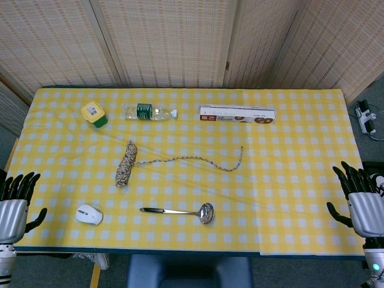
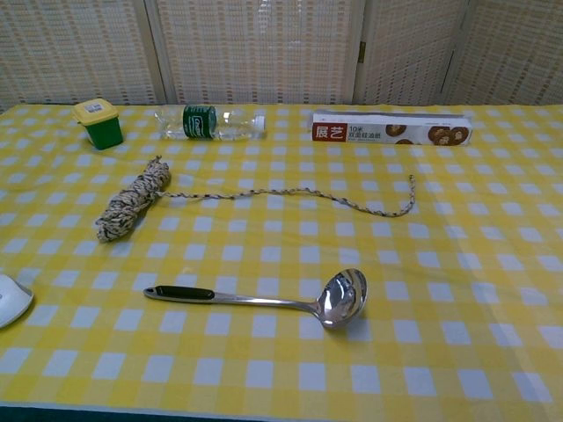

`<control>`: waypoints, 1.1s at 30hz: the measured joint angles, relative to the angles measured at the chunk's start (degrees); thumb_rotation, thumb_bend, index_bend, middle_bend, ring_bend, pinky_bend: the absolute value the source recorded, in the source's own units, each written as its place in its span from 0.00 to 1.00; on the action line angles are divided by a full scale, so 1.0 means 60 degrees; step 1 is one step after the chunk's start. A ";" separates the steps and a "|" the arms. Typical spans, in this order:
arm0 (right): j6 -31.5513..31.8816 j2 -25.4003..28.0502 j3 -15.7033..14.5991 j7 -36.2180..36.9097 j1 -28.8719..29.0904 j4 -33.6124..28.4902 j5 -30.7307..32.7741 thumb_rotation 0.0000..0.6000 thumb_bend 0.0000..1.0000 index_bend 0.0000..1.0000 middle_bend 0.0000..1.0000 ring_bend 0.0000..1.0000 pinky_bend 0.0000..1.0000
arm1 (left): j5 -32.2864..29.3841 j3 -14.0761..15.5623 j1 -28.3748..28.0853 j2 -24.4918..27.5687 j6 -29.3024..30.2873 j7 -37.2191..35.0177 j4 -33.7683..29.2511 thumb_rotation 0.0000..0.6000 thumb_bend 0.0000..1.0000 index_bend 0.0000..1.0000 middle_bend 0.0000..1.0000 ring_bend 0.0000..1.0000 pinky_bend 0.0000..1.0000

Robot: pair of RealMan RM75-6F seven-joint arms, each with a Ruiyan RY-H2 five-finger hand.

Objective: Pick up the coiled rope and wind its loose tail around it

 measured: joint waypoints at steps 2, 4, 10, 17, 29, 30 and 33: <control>-0.0032 0.0011 0.0009 -0.0016 0.0023 -0.0013 0.0004 0.98 0.38 0.00 0.00 0.03 0.00 | -0.0004 -0.0006 -0.0047 0.0007 -0.0073 0.0039 -0.0022 1.00 0.35 0.10 0.10 0.07 0.01; -0.0031 0.0012 0.0021 -0.0037 0.0038 -0.0024 -0.0009 0.98 0.38 0.00 0.00 0.03 0.00 | -0.0005 -0.0019 -0.0105 0.0023 -0.0143 0.0073 -0.0057 1.00 0.35 0.10 0.10 0.07 0.01; -0.0054 0.0021 0.0025 -0.0037 0.0052 -0.0043 -0.0008 0.98 0.38 0.00 0.00 0.03 0.00 | 0.0018 -0.0079 -0.0254 0.0067 -0.0283 0.0083 -0.0097 1.00 0.35 0.11 0.10 0.07 0.01; -0.0077 0.0025 0.0065 0.0020 0.0092 0.0000 -0.0001 0.99 0.38 0.00 0.00 0.03 0.00 | 0.0046 -0.0420 -0.0795 0.0109 -0.0701 -0.0083 -0.0254 1.00 0.35 0.12 0.10 0.07 0.01; 0.0173 0.0283 0.0140 -0.0037 0.0030 -0.0222 -0.0077 0.98 0.38 0.00 0.00 0.03 0.00 | -0.0280 -0.1281 -0.2884 0.0028 -0.2979 0.0026 -0.0641 1.00 0.35 0.12 0.10 0.08 0.04; 0.0185 0.0303 0.0138 -0.0039 0.0025 -0.0242 -0.0089 0.98 0.38 0.00 0.00 0.03 0.00 | -0.0370 -0.1345 -0.3093 -0.0032 -0.3215 0.0068 -0.0635 1.00 0.35 0.12 0.10 0.08 0.04; 0.0230 0.0348 0.0130 -0.0055 0.0002 -0.0284 -0.0121 0.98 0.38 0.00 0.00 0.03 0.00 | -0.0767 -0.1533 -0.3803 -0.0391 -0.3957 0.0319 -0.0525 1.00 0.35 0.11 0.10 0.08 0.04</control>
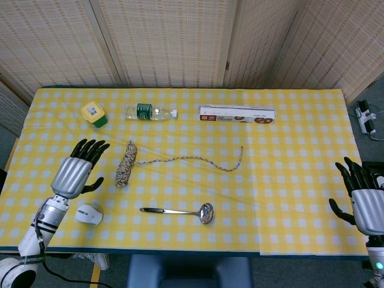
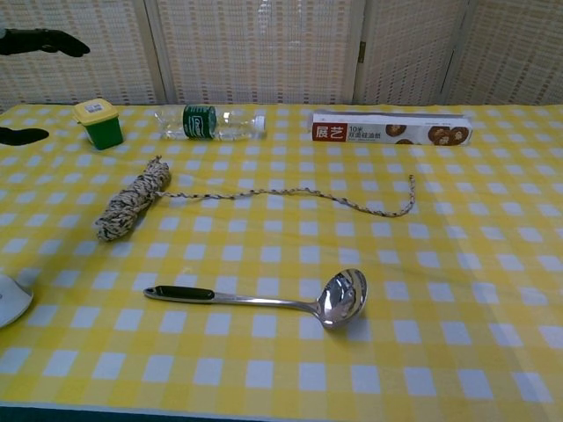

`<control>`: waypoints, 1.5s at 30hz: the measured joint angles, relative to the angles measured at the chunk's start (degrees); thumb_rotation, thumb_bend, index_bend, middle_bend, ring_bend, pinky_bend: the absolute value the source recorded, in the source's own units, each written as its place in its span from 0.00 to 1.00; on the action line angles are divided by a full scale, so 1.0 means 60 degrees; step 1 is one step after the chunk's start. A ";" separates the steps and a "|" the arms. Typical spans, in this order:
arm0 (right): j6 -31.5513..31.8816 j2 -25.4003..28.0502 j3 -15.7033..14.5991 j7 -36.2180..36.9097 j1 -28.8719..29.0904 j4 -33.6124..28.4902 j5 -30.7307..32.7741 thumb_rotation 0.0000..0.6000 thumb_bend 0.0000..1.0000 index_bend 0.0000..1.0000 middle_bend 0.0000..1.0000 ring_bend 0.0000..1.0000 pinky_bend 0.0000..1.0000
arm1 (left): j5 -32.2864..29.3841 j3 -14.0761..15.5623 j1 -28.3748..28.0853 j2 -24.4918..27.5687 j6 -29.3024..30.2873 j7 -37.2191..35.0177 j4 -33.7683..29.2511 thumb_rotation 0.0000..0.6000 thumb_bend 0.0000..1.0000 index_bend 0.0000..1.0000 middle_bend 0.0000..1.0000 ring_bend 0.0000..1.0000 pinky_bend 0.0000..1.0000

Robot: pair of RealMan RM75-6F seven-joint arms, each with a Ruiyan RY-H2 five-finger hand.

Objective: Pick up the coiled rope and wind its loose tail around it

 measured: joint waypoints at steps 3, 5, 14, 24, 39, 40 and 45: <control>0.0018 0.0030 -0.0010 0.0020 -0.0021 -0.0014 -0.0004 0.98 0.38 0.00 0.00 0.03 0.00 | -0.0535 -0.0125 -0.0571 -0.0567 -0.0542 0.0365 0.0267 1.00 0.31 0.09 0.08 0.07 0.04; 0.0018 0.0040 -0.0019 0.0038 -0.0032 -0.0014 -0.0003 0.98 0.38 0.00 0.00 0.03 0.00 | -0.0974 -0.0174 -0.0898 -0.0988 -0.0834 0.0643 0.0526 1.00 0.26 0.09 0.06 0.06 0.03; 0.0014 0.0010 -0.0048 0.0197 -0.0064 0.0113 -0.0002 0.98 0.38 0.00 0.00 0.03 0.00 | -0.2607 -0.0202 -0.1939 -0.2942 -0.1338 0.1761 0.2164 1.00 0.25 0.05 0.03 0.03 0.03; -0.0033 -0.0038 -0.0080 0.0387 -0.0084 0.0270 0.0009 0.98 0.38 0.00 0.00 0.03 0.00 | -0.4153 -0.0178 -0.2582 -0.4588 -0.1117 0.2880 0.3870 1.00 0.25 0.02 0.01 0.01 0.04; -0.0037 -0.0060 -0.0114 0.0525 -0.0111 0.0342 -0.0023 0.98 0.38 0.00 0.00 0.03 0.00 | -0.6042 0.0161 -0.2863 -0.5188 -0.0573 0.4929 0.5377 1.00 0.25 0.01 0.00 0.00 0.04; -0.0028 -0.0059 -0.0111 0.0530 -0.0117 0.0343 -0.0020 0.98 0.38 0.00 0.00 0.03 0.00 | -0.6200 0.0151 -0.2852 -0.5165 -0.0588 0.4984 0.5409 1.00 0.25 0.01 0.00 0.00 0.05; -0.0026 -0.0085 -0.0108 0.0540 -0.0113 0.0348 -0.0039 0.98 0.38 0.00 0.00 0.03 0.00 | -0.6712 0.0051 -0.2793 -0.4993 -0.0818 0.4999 0.5539 1.00 0.25 0.10 0.04 0.07 0.09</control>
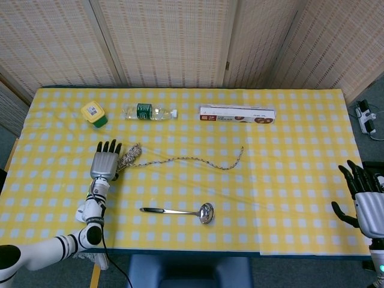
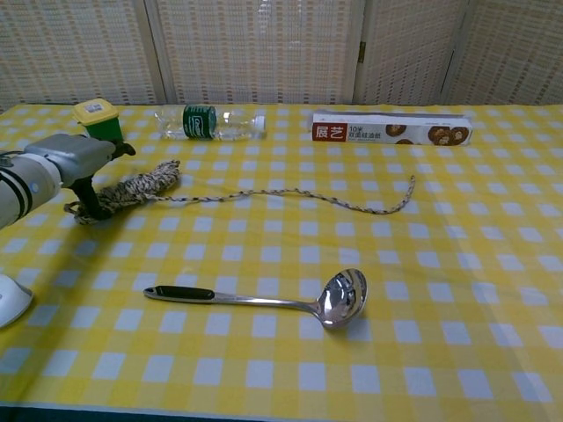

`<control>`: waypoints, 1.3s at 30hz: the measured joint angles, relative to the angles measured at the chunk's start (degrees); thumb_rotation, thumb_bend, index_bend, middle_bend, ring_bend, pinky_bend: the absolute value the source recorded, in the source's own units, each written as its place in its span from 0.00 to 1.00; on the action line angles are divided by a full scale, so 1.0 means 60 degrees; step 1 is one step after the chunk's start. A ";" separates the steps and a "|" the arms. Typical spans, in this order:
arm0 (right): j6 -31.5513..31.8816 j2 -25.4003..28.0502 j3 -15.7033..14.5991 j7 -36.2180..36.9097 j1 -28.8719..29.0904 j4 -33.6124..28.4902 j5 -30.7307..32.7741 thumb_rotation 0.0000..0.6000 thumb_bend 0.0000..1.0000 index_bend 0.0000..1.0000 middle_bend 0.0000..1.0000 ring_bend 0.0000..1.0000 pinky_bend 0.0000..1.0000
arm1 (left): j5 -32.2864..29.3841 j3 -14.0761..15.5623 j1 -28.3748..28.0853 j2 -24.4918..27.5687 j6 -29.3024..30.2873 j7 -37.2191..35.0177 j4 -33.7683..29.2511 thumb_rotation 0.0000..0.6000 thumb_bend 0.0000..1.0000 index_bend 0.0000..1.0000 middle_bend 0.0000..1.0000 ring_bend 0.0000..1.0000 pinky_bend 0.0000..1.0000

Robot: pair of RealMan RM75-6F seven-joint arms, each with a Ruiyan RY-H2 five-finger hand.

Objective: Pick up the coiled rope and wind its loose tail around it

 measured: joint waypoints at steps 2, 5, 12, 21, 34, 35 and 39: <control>-0.0006 -0.0023 -0.0010 -0.0001 0.0004 0.0010 -0.0020 0.98 0.38 0.00 0.00 0.03 0.00 | -0.0023 -0.0053 0.0035 0.0047 -0.0113 -0.0224 0.0008 1.00 0.25 0.17 0.10 0.13 0.15; -0.0022 -0.0058 -0.0017 0.0021 0.0007 0.0035 -0.0018 0.98 0.38 0.00 0.00 0.03 0.00 | 0.0100 -0.0102 0.0106 0.0079 -0.0255 -0.0761 0.0040 1.00 0.25 0.27 0.23 0.25 0.25; 0.0017 -0.0068 -0.0024 0.0084 -0.0036 0.0081 0.0005 0.98 0.38 0.00 0.00 0.03 0.00 | 0.0452 -0.0231 0.0220 -0.0074 -0.0608 -0.1960 0.0483 1.00 0.25 0.36 0.31 0.34 0.36; -0.0035 -0.0091 -0.0034 0.0175 -0.0049 0.0165 0.0056 0.98 0.38 0.00 0.00 0.04 0.00 | 0.0635 -0.0324 0.0201 -0.0374 -0.0743 -0.2423 0.1014 1.00 0.28 0.44 0.40 0.42 0.44; -0.0156 -0.0088 -0.0020 0.0176 0.0009 0.0174 0.0091 0.98 0.38 0.00 0.00 0.05 0.00 | 0.1396 -0.0292 0.0368 -0.0477 -0.0823 -0.3442 0.1417 1.00 0.47 0.59 0.55 0.55 0.62; -0.0171 -0.0086 -0.0019 0.0177 0.0019 0.0172 0.0087 0.98 0.38 0.00 0.00 0.05 0.00 | 0.1502 -0.0282 0.0388 -0.0471 -0.0808 -0.3549 0.1421 1.00 0.48 0.61 0.56 0.56 0.64; -0.0357 -0.0072 -0.0022 0.0186 0.0145 0.0142 0.0022 0.98 0.38 0.00 0.00 0.06 0.00 | 0.2084 -0.0218 0.0495 -0.0419 -0.0659 -0.4061 0.1386 1.00 0.50 0.63 0.59 0.59 0.69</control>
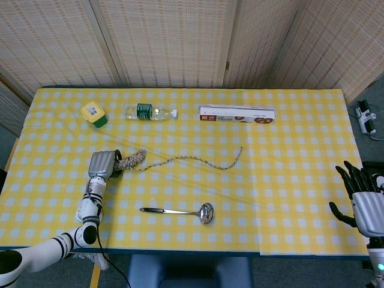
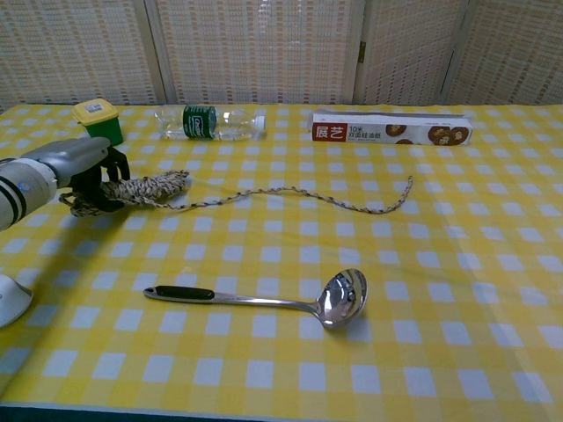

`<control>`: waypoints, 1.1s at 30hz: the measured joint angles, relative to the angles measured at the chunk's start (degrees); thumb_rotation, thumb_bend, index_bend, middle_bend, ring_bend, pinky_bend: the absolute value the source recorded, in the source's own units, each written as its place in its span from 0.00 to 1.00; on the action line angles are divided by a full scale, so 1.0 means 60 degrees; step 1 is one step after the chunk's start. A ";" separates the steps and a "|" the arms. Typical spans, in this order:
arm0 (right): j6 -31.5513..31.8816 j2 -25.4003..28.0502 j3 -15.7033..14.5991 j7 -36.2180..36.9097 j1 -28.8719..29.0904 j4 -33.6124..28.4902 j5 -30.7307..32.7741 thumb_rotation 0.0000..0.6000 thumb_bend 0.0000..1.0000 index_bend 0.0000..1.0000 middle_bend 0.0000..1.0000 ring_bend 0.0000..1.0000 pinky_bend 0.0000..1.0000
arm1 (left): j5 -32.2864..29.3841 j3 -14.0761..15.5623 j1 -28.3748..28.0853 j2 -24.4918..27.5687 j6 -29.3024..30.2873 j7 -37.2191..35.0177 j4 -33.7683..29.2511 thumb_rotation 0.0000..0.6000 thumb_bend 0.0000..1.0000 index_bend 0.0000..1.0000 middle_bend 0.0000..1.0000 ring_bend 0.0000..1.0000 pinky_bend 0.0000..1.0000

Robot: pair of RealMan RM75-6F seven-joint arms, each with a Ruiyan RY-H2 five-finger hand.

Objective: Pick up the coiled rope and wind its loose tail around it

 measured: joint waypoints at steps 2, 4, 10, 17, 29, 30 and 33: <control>-0.0153 0.0004 0.0013 0.0012 0.0114 -0.0017 -0.0027 0.98 0.38 0.00 0.00 0.07 0.00 | 0.0349 0.0042 0.0065 0.0053 0.0112 -0.0289 -0.0074 1.00 0.50 0.63 0.59 0.59 0.69; -0.0380 -0.0004 0.0051 0.0017 0.0291 -0.0036 -0.0042 0.98 0.38 0.01 0.02 0.08 0.00 | 0.0674 0.0085 0.0127 0.0131 0.0237 -0.0525 -0.0217 1.00 0.51 0.63 0.59 0.59 0.69; -0.1424 -0.0240 0.0319 0.0139 0.1115 0.0018 0.0065 0.99 0.38 0.19 0.09 0.11 0.02 | 0.1248 0.0165 0.0245 0.0396 0.0544 -0.0779 -0.0862 1.00 0.51 0.64 0.59 0.59 0.69; -0.3120 -0.0878 0.0812 0.0178 0.2409 0.0384 0.0749 1.00 0.38 0.27 0.10 0.11 0.02 | 0.1393 0.0184 0.0295 0.0626 0.0663 -0.0649 -0.1535 1.00 0.50 0.64 0.59 0.59 0.69; -0.5606 -0.2885 0.1614 -0.1197 0.4875 0.1957 0.2754 1.00 0.38 0.36 0.12 0.11 0.02 | 0.1137 0.0146 0.0351 0.0856 0.0556 -0.0470 -0.2041 1.00 0.50 0.63 0.59 0.59 0.69; -0.5719 -0.3062 0.1652 -0.1341 0.5014 0.2138 0.2967 1.00 0.38 0.36 0.12 0.10 0.02 | 0.1125 0.0151 0.0355 0.0861 0.0547 -0.0466 -0.2040 1.00 0.50 0.63 0.59 0.59 0.69; -0.6010 -0.3517 0.1712 -0.1630 0.5290 0.2528 0.3498 1.00 0.38 0.36 0.13 0.11 0.03 | 0.1078 0.0156 0.0367 0.0868 0.0532 -0.0453 -0.2037 1.00 0.50 0.63 0.59 0.59 0.69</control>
